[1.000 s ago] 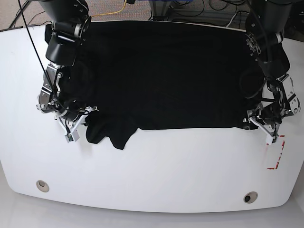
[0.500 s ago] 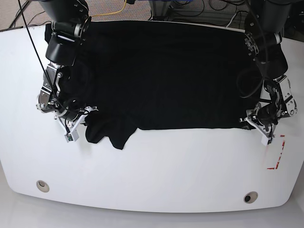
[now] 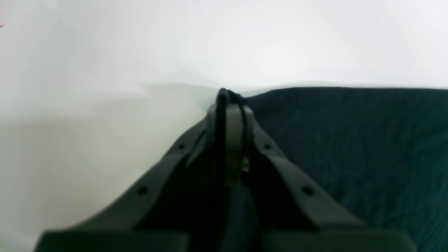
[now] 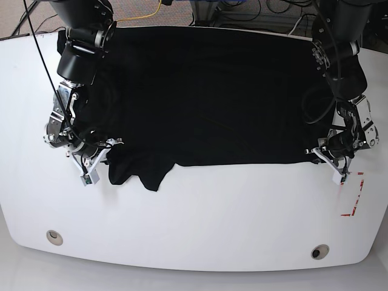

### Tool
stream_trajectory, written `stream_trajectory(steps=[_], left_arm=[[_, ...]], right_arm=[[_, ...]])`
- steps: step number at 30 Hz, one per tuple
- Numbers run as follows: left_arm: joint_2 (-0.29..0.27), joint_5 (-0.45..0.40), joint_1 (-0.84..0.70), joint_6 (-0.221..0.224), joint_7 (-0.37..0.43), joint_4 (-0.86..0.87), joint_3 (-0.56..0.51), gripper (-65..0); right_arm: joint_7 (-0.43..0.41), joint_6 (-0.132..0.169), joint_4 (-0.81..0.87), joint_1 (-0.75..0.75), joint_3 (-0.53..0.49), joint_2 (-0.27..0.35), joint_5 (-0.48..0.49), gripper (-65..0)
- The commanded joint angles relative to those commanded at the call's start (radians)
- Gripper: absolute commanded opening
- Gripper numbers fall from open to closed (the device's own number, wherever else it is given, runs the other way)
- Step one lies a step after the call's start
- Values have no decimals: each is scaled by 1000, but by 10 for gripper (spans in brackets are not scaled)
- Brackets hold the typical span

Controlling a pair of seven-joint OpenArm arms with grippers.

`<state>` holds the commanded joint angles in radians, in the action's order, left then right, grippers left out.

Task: Layout the t-shirt on the table in an organized manner, then fold the t-shirt properly
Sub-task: 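Open the left gripper and regrasp the shirt at the hem corner, then lift both held corners and fold the hem side over toward the collar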

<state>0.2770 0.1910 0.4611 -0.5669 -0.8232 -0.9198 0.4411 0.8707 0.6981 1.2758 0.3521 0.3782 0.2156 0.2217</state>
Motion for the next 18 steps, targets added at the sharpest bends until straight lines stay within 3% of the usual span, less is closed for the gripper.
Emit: stream_trajectory(steps=[9, 18], left_arm=[[-2, 3, -48, -2, -98, -218, 0, -650], [-2, 3, -54, -5, -186, -327, 0, -650]], right_arm=[[126, 0, 169, -3, 6, -5, 0, -650], [203, 0, 319, -43, 9, -5, 6, -650]])
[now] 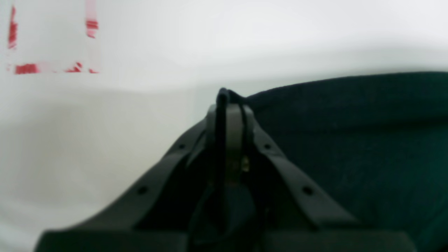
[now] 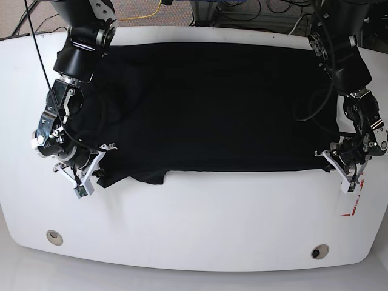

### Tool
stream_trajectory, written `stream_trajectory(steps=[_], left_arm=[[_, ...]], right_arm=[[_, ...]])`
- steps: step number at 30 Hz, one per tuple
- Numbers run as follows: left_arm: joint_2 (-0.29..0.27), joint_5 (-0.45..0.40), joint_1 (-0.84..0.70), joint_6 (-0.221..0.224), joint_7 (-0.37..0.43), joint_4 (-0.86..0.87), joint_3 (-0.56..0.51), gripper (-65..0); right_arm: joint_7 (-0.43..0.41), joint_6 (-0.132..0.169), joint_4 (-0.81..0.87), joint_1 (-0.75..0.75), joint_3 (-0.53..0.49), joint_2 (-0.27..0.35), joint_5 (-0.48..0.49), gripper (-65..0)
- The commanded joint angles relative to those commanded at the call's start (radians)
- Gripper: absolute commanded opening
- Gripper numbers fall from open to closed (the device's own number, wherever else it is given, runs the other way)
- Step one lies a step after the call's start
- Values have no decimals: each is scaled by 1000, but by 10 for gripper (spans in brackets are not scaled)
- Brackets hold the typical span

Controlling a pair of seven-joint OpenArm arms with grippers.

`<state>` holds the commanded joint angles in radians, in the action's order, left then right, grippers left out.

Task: Layout the t-shirt on the table in an organized manner, then fold the t-shirt properly
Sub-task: 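Lift both held corners and fold the hem side over toward the collar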

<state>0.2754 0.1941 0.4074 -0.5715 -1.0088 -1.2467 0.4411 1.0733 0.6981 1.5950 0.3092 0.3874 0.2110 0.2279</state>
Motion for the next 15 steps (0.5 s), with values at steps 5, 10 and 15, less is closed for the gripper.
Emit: stream_trajectory(steps=[5, 10, 15], left_arm=[[0, 0, -2, -49, -23, -23, 0, -650], [2, -2, -18, -109, -40, -32, 2, -650], [2, -3, -61, -124, -44, -80, 0, -650]], right_arm=[[51, 0, 75, -40, 0, -3, 0, -650], [83, 0, 153, -91, 0, -5, 0, -650], [95, 0, 233, -143, 0, -6, 0, -650]])
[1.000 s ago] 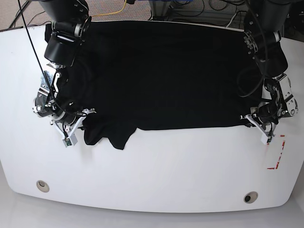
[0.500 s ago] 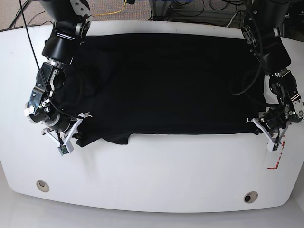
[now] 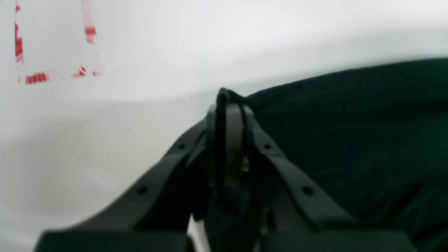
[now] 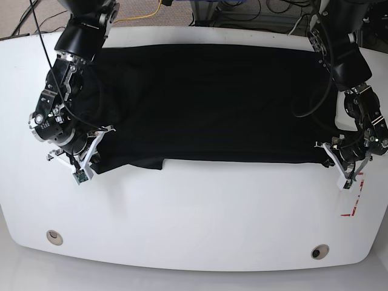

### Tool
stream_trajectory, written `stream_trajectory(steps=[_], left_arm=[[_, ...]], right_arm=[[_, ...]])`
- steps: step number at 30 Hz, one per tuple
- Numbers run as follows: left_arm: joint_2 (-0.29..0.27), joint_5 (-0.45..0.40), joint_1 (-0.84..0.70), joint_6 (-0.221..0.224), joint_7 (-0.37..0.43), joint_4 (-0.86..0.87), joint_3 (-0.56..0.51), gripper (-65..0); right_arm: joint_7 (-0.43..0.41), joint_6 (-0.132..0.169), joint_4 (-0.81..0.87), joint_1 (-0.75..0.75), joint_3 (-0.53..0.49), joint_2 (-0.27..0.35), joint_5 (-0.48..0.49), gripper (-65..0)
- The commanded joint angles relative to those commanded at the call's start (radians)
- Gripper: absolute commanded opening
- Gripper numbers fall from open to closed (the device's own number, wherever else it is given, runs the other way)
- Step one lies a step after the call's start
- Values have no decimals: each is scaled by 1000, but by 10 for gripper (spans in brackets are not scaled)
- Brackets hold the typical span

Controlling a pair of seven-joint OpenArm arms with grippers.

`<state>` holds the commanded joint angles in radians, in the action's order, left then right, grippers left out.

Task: Layout the t-shirt on the table in an organized manner, then fold the t-shirt properly
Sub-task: 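Lift both held corners and fold the hem side over toward the collar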

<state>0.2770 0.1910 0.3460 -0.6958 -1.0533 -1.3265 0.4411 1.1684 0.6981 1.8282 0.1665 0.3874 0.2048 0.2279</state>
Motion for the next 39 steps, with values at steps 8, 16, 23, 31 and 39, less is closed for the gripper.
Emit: stream_trajectory(steps=[8, 16, 23, 31, 39], left_arm=[[20, 3, -78, -2, -66, -94, 0, -650], [21, 2, -164, -2, -83, -175, 0, -650], [23, 2, -215, -2, -81, -175, 0, -650], [23, -2, -253, -2, -81, -176, -3, -650], [25, -2, -298, -2, -81, -176, -3, -650]], right_arm=[[58, 0, 100, -77, 0, 0, 0, -650], [124, 0, 187, -153, 23, -32, 0, -648], [161, 0, 195, -215, 58, -74, 0, -648], [161, 0, 198, -296, 61, -74, 94, -648], [161, 0, 198, -353, 61, -71, 137, -644]])
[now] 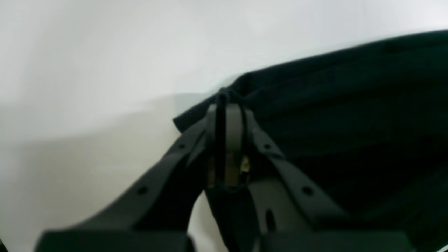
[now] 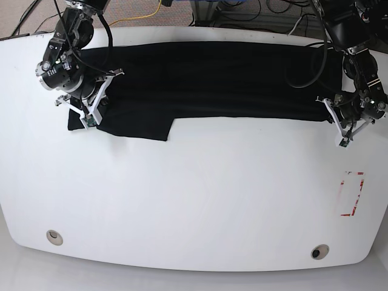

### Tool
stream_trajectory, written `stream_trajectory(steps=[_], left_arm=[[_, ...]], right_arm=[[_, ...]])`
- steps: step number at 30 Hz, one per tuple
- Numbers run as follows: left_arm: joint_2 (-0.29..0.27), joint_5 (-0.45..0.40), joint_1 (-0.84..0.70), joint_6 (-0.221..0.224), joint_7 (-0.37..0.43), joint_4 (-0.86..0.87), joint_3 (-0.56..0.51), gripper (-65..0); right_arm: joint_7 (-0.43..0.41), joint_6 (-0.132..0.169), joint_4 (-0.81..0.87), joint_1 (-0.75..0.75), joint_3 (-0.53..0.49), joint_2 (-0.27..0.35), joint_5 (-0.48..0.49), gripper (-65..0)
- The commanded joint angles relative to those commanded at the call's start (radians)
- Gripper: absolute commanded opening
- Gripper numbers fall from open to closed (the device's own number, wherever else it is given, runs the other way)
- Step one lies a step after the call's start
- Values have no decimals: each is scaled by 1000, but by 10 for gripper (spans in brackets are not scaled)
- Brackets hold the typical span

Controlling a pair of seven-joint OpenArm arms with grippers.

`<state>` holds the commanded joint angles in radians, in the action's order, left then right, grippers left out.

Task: Layout the t-shirt on the table in an organized manner, then fold the t-shirt properly
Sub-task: 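Lift both held corners and fold the hem side over toward the collar, then lower the folded edge and regrasp it with the right gripper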

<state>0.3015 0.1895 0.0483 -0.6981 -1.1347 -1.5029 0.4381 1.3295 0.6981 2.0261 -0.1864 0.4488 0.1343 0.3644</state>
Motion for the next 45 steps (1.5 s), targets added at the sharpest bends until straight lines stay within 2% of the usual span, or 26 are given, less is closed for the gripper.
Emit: stream_trajectory(steps=[5, 7, 9, 11, 12, 13, 16, 19, 24, 28, 32, 37, 45], left_arm=[[17, 0, -21, 0, -2, 0, -3, -650], [18, 0, -25, 0, -6, 0, -3, -650], [18, 2, -25, 0, -26, 0, -5, -649], [20, 2, -20, 0, -49, 0, -5, -597], [20, 2, -20, 0, -52, -2, -5, -585], [20, 2, -20, 0, -54, -12, -5, -553], [20, 2, -25, 0, -55, -52, -5, -497], [18, 2, -28, 0, -55, -97, -5, -467], [17, 3, -28, 0, -63, -160, -5, -458], [15, 5, -28, 0, -100, -212, -3, -460], [12, 6, -26, 0, -164, -296, -3, -460], [11, 6, -25, 0, -203, -338, -3, -460], [-12, 5, -46, 0, -233, -350, 0, -460]], right_arm=[[0, 0, 0, -17, 0, -2, 3, -639], [0, 0, 0, -18, 0, -2, 2, -601], [0, 0, 0, -20, 0, 0, 2, -522], [0, 0, 0, -21, 0, 2, 0, -387], [0, 0, 0, -21, 0, 2, 0, -354], [0, 0, 0, -21, 5, 2, 0, -274], [0, 0, 0, -21, 41, 0, 11, -114], [0, 0, 0, -21, 68, -3, 11, -2], [0, 0, 0, -14, 94, -3, 12, 0], [0, 0, 0, -2, 107, -3, 23, 0], [0, 0, 0, 8, 150, 2, 103, 0], [0, 0, -2, 29, 163, 2, 161, 0], [0, 0, -11, 109, 161, -14, 146, 0]])
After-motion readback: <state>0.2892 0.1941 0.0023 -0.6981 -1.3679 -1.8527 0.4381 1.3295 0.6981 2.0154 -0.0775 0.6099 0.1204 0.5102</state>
